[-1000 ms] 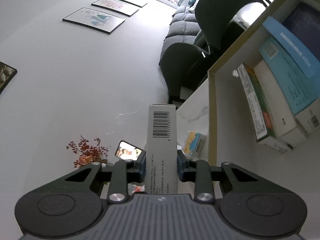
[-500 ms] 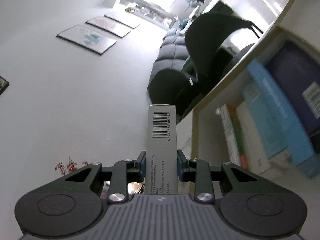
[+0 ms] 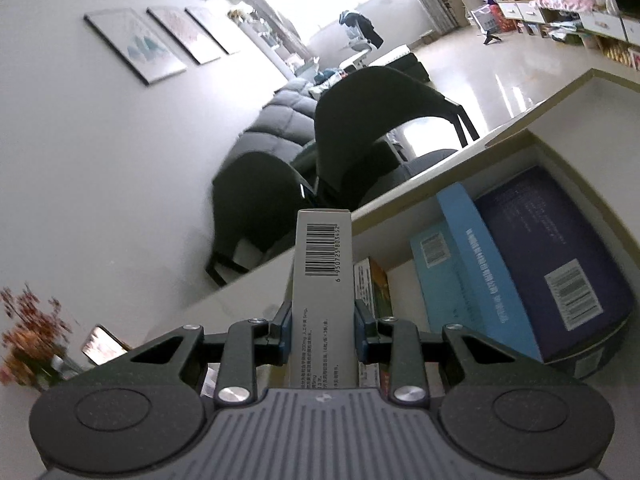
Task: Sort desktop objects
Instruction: 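Lower the white box into the cardboard box and open the left tool while the right tool holds, then lower the barcode box into the cardboard box and open the right tool while the left tool withdraws, then move the left tool to the green-and-white Ebastine box on the table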
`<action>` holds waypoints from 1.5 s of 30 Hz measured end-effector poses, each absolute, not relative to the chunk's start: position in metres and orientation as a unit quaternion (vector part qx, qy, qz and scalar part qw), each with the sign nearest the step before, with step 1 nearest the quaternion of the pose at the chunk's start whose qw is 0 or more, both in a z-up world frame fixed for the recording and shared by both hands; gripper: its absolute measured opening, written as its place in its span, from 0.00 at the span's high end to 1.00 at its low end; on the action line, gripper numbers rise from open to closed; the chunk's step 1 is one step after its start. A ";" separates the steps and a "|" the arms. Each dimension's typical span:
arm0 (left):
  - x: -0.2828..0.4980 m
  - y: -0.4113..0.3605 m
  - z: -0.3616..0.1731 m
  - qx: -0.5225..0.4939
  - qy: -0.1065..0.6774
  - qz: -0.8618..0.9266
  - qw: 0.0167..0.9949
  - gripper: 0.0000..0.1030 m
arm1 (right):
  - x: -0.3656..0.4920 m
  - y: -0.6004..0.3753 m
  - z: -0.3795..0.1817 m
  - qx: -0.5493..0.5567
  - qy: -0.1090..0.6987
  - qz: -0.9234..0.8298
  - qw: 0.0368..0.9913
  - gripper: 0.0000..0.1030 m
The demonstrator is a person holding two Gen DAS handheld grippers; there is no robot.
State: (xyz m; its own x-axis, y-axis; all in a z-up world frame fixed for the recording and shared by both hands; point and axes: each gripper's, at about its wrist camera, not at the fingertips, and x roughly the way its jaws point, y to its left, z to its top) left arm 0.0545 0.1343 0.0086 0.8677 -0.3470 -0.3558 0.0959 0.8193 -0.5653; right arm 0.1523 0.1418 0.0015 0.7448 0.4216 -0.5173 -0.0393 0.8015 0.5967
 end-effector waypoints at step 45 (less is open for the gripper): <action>0.073 0.204 -0.022 -0.276 0.278 0.050 0.919 0.01 | 0.180 0.217 -0.011 0.041 0.322 0.074 0.943 0.46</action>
